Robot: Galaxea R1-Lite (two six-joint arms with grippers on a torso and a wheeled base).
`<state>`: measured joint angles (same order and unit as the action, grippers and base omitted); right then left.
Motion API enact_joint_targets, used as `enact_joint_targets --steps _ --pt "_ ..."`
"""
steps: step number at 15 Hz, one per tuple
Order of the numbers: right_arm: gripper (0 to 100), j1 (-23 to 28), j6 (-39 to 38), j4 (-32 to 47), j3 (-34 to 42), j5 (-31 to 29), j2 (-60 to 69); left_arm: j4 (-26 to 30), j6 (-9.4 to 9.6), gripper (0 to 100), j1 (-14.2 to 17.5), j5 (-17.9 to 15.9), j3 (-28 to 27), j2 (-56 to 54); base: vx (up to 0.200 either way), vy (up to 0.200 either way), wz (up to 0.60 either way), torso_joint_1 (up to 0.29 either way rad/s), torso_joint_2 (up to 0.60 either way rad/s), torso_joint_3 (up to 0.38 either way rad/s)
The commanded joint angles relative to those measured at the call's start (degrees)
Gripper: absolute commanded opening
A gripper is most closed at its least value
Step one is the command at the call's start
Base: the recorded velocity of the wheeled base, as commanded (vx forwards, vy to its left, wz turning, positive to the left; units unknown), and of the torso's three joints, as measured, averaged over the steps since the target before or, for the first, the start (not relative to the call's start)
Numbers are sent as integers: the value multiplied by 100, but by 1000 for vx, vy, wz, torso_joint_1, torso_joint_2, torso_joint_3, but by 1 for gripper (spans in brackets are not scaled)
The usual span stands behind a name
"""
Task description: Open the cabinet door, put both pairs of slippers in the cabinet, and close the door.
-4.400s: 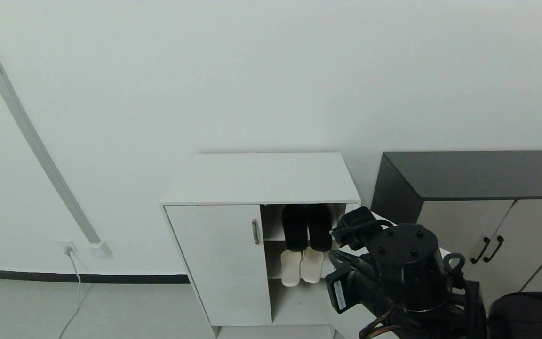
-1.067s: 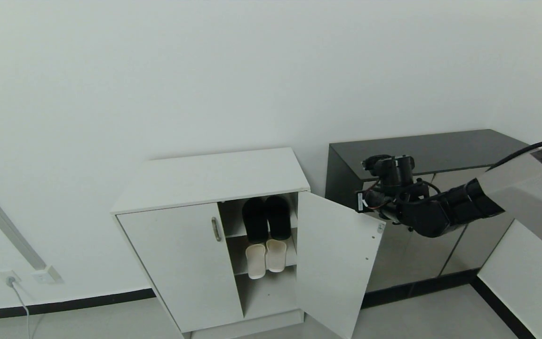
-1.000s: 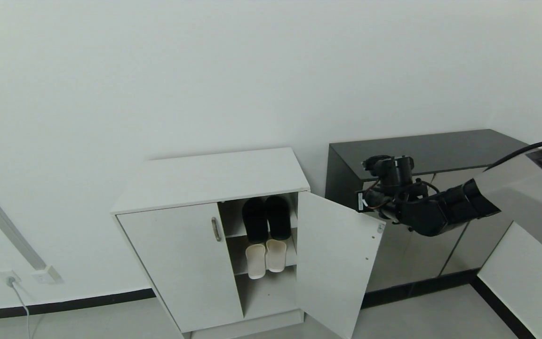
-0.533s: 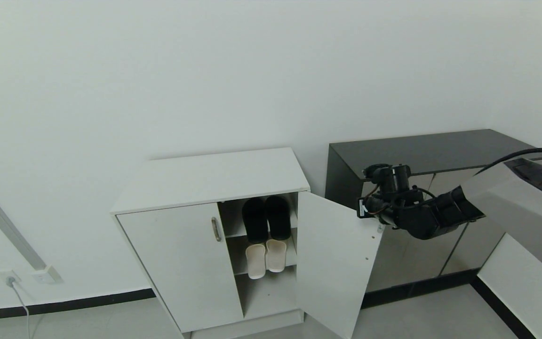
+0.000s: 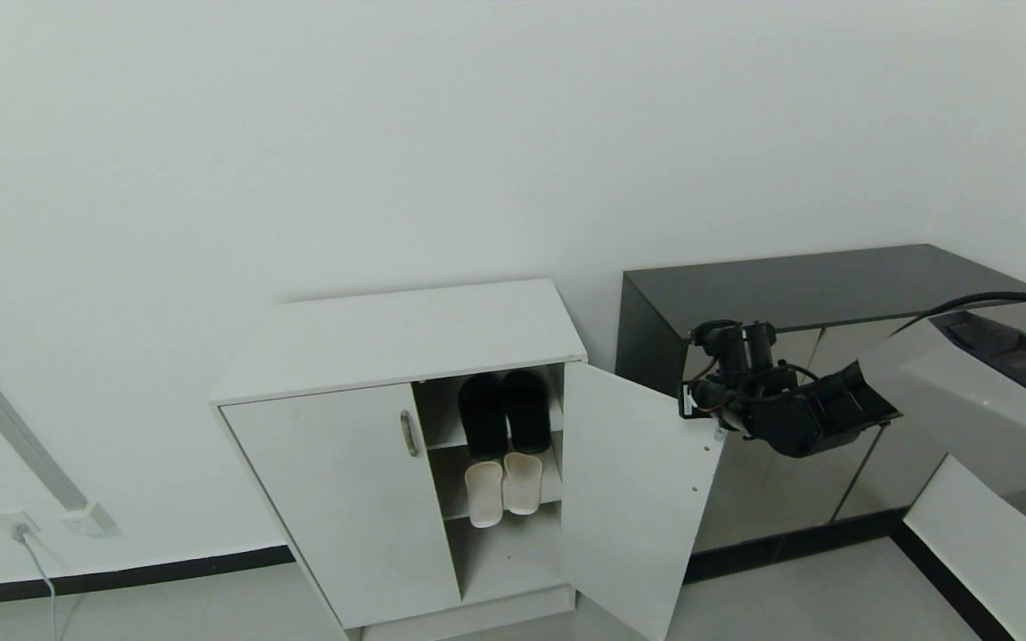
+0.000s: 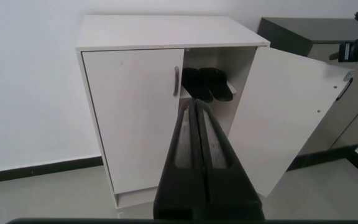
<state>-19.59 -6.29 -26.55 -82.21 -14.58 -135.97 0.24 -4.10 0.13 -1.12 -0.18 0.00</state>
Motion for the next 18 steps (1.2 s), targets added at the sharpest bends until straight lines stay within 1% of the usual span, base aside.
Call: enact_joint_targets --steps 1,4,7,8,10,12,14,18 --pt "0 -45 -4 -8 153 -1 9 -7 -3 0 4 -2 1 0 0 0 0 0 0 0" --pt "0 -159 -30 -26 408 -1 194 2 -3 0 4 -2 1 9 0 0 0 0 0 0" --pt "0 -528 -39 -333 1146 -10 660 2 5 0 -5 -2 1 9 0 0 0 0 0 0" --pt "0 -686 -39 -483 1419 -10 801 2 5 0 4 -2 1 9 0 0 0 0 0 0" --pt "0 -1187 -30 -817 2016 -19 1073 2 5 0 4 -2 1 9 0 0 0 0 0 0" --pt "0 -1425 -30 -904 2218 -10 1240 2 5 0 -5 -2 1 9 0 0 0 0 0 0" --pt "0 -1521 -39 -957 2306 -10 1363 2 5 0 -5 -2 1 0 0 0 0 0 0 0" --pt "0 -1592 128 -1370 2623 25 1486 2 5 0 -5 -2 1 9 0 0 0 0 0 0"
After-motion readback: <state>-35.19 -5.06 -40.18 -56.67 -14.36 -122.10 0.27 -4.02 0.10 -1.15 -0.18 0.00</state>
